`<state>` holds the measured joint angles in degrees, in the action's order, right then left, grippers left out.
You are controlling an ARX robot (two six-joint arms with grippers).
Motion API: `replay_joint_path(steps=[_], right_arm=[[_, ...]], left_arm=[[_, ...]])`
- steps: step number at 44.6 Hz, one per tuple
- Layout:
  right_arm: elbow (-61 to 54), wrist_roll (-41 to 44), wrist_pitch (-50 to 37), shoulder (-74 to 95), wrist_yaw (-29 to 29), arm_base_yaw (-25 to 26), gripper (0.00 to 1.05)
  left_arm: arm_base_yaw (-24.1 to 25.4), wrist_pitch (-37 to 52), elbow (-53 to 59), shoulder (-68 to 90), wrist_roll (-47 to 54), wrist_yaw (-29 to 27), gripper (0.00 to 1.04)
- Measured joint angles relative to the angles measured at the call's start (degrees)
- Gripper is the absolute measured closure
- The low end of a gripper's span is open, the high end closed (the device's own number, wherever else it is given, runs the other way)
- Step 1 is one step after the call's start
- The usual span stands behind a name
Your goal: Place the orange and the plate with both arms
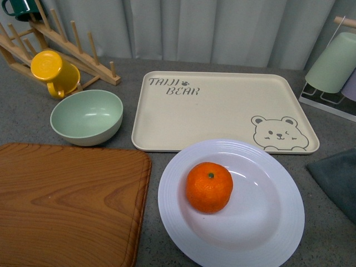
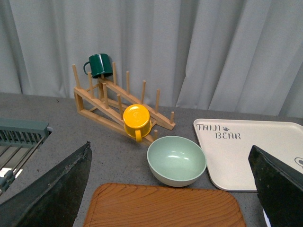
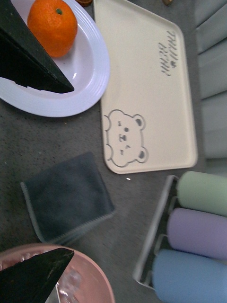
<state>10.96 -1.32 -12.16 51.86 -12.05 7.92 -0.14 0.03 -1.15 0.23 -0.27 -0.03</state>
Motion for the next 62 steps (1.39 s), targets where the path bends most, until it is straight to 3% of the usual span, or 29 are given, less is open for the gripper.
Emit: replay_joint_path(steps=[9, 21, 36, 62], right_arm=[[10.45, -2.69, 2.4, 28.55, -12.92, 4.33, 0.09], [15.28, -8.46, 4.0, 41.88, -22.86, 2.64, 0.09], [19.5, -16.33, -0.96, 54.64, -29.16, -0.61, 0.09], [26.12, -25.73, -9.55, 69.9, -33.51, -4.79, 0.09]], left_arm=[[0.0, 0.0, 0.0, 0.0, 0.0, 0.02, 0.06], [0.0, 0.0, 0.0, 0.0, 0.0, 0.02, 0.06], [0.0, 0.0, 0.0, 0.0, 0.0, 0.0, 0.06], [0.0, 0.0, 0.0, 0.0, 0.0, 0.02, 0.06]])
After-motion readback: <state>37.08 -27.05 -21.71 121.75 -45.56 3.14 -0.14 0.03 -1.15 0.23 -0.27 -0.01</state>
